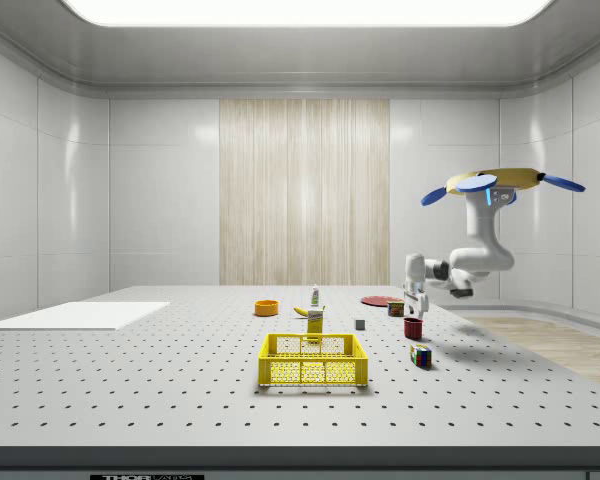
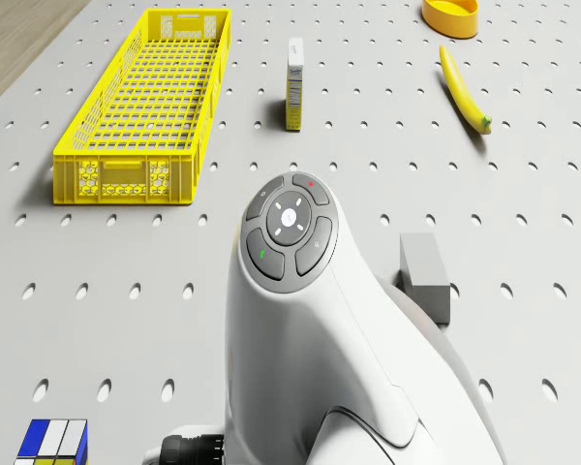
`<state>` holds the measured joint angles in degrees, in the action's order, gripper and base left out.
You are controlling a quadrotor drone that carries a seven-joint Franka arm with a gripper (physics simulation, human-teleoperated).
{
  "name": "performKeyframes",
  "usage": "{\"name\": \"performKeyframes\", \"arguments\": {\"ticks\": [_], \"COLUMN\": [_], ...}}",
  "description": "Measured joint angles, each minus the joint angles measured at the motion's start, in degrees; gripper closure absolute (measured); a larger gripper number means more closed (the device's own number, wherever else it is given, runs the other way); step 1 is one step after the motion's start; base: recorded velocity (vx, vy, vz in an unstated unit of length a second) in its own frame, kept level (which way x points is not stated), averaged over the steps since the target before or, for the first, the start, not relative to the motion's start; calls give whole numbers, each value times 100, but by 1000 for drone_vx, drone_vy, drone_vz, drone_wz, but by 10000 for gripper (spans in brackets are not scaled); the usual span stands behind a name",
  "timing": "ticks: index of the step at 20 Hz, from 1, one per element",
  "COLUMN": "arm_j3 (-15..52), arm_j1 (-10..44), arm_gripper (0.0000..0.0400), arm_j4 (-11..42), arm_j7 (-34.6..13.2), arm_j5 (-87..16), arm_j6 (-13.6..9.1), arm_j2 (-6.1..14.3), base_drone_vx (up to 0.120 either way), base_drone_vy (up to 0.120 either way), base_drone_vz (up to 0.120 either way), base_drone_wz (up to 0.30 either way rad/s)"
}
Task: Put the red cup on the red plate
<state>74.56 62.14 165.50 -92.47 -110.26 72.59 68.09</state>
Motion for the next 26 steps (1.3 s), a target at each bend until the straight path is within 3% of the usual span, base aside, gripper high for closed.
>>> {"name": "performKeyframes", "arguments": {"ticks": [4,25,26], "arm_j3": [32,-559,-567], "arm_j1": [35,2,8], "arm_gripper": [0,0,66], "arm_j4": [-7,-172,-176], "arm_j7": [-33,59,56], "arm_j5": [56,-374,-377], "arm_j6": [99,895,915], "arm_j2": [108,720,736], "base_drone_vx": [0,0,0], "base_drone_vy": [0,0,0], "base_drone_vz": [-110,0,0], "base_drone_wz": [0,0,0]}}
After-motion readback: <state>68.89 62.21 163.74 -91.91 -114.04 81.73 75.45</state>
